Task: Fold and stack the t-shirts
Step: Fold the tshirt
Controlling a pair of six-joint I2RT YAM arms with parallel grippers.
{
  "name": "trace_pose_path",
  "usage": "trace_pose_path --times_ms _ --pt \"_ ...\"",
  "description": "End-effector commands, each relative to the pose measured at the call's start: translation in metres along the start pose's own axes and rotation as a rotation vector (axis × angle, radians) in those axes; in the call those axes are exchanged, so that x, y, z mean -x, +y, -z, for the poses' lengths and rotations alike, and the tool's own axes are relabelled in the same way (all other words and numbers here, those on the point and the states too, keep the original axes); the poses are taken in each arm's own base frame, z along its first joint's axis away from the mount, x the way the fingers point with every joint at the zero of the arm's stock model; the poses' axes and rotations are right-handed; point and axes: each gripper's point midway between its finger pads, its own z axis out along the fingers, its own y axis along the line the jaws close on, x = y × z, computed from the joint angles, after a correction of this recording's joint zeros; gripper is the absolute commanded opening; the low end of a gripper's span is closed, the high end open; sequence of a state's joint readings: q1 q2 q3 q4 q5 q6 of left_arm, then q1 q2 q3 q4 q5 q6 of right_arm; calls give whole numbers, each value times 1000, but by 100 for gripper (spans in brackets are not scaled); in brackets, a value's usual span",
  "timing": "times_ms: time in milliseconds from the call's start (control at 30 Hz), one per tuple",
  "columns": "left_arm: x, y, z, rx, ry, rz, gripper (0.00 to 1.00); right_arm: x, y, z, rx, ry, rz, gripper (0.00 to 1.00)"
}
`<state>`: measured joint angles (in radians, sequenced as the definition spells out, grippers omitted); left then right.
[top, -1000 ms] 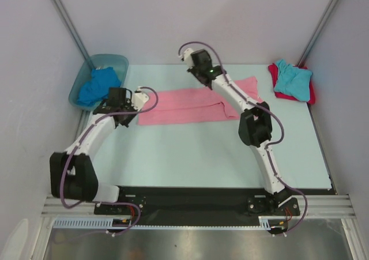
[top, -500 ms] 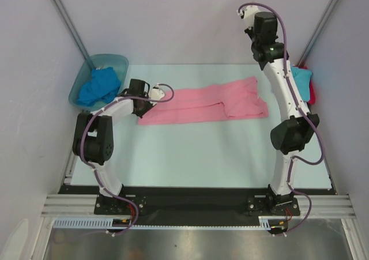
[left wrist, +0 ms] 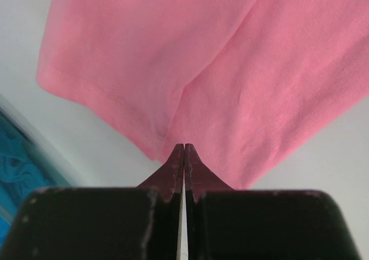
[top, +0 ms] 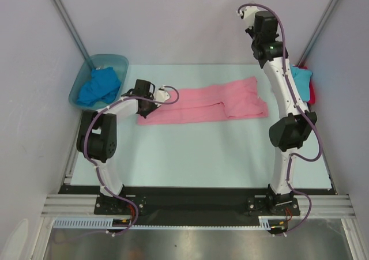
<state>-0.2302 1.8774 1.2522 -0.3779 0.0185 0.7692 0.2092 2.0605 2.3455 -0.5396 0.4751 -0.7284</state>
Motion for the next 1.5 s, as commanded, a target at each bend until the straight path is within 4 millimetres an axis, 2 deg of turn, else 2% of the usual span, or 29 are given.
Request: trace_pose_path --times_ms 0,300,533,800,1100,1300,1467 --pt "12 10 14 29 -38 -14 0 14 -20 6 -55 -36 -22 0" --pt "2 -3 20 -25 -1 -55 0 18 -23 2 -77 -48 -14 0" --pt "-12 -6 15 -48 57 -101 0 18 -24 0 -84 -49 -11 0" --pt "-21 -12 1 -85 99 -117 0 19 -29 2 -96 -53 -14 0" --pt "-45 -23 -17 -127 197 -149 0 19 -36 4 -108 -55 -16 0" --pt "-54 -40 -9 -202 208 -171 0 19 -38 4 -113 -55 -14 0" --pt "-52 -56 12 -291 184 -202 0 22 -39 4 -118 -65 -4 0"
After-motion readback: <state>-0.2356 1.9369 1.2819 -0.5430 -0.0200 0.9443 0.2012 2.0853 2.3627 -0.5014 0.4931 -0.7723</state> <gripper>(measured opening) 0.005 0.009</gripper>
